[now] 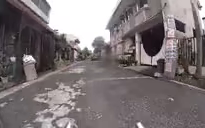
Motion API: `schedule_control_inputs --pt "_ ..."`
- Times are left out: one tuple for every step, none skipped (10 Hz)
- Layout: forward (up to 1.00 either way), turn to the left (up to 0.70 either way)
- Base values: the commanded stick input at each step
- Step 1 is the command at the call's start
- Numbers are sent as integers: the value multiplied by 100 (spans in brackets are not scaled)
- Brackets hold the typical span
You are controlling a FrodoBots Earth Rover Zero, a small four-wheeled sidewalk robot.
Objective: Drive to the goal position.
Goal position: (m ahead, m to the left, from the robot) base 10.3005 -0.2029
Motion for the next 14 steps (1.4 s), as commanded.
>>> schedule_control_inputs --pt "70 0" --pt "70 0" --pt "70 0" --pt "70 0" --pt "70 0" --pt "70 0" --pt "70 0" --pt "70 0" --pt "70 0" --pt "70 0" --pt "70 0" --pt "70 0" --pt "70 0" --pt "70 0"
